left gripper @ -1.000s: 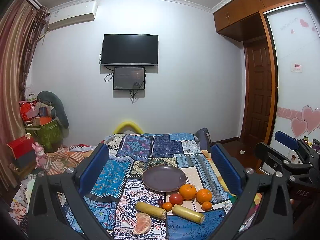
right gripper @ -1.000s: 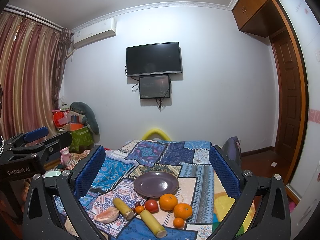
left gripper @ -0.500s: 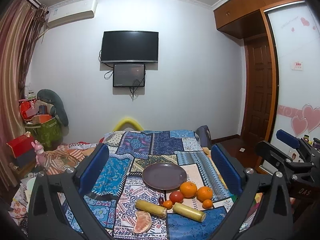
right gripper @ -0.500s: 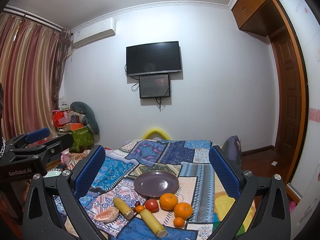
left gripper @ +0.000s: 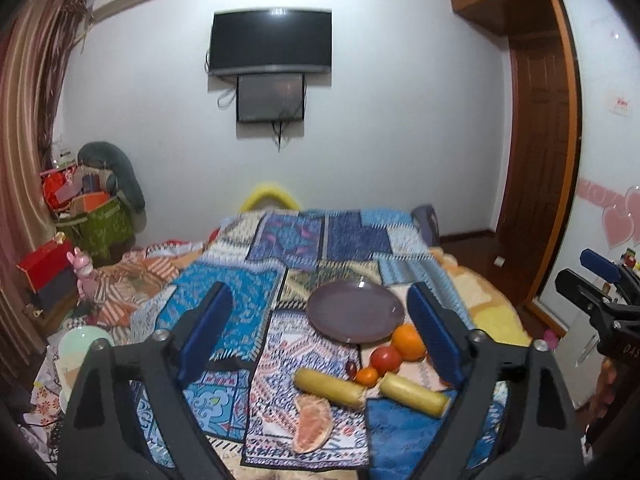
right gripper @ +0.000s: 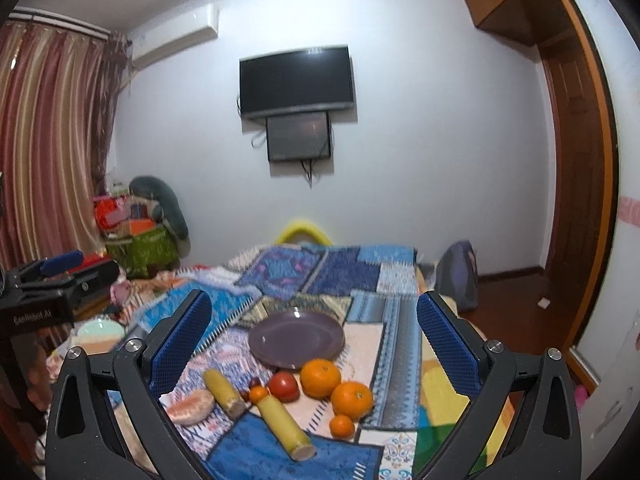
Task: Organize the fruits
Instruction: 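Lower the left tool toward the pomelo slice while the right tool approaches the yellow cylinder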
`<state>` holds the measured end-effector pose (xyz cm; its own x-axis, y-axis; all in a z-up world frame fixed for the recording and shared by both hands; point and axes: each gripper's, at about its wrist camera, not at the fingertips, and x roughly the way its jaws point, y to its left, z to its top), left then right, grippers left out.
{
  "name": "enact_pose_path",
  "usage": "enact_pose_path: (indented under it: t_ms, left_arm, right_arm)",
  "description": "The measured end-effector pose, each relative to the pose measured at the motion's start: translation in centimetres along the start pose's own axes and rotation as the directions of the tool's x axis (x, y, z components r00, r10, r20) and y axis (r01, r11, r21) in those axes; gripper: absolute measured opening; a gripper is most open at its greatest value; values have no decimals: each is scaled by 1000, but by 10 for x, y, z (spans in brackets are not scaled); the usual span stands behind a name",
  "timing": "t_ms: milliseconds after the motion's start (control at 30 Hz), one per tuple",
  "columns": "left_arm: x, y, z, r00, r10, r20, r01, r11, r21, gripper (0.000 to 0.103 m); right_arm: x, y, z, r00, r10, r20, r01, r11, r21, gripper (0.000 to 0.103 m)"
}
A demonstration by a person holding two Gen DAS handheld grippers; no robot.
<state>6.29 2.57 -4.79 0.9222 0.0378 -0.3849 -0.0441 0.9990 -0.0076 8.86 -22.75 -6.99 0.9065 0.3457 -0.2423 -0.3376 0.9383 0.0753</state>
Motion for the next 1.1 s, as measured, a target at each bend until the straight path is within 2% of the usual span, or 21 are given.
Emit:
enact_pose_path:
  t_ms: [167,267,333,467,633,800,1000,1100]
  left_arm:
    - [35,10,-14,993,-17,-114,18,1000,8,81]
    - [58,13,-26,982,-18,-186,21,1000,17,77]
    - [71,15,-35,973,-26,-231,30,999,16,77]
    - [98,23,-53,945,-52,-323,53,999,-4,77]
    - [123,29,-74,910,-47,-411,43,999,-19,77]
    - [144,33,-99,862,-67,-503,53,998,-41,77]
    - [162,31,-125,810,-86,-581,71,996,-48,77]
    - [166,27,-134,794,-98,-600,91,995,-43,77]
  right_arm:
    - [25,-16,-19,993,1,-119,0,1000,7,85]
    - [36,-25,-28,983,-1,-181,3,1000,7,76]
    - [44,-29,-34,975,-1,-224,2,1000,2,76]
    - [56,-28,-47,954,37,-297,-42,999,-10,76]
    - [79,-21,-62,922,73,-380,-83,996,-10,76]
    - [101,-9,-79,884,122,-451,-138,990,-3,76]
    - [130,6,-97,836,153,-527,-185,983,-9,76]
    - [141,9,-106,810,173,-560,-212,977,-5,76]
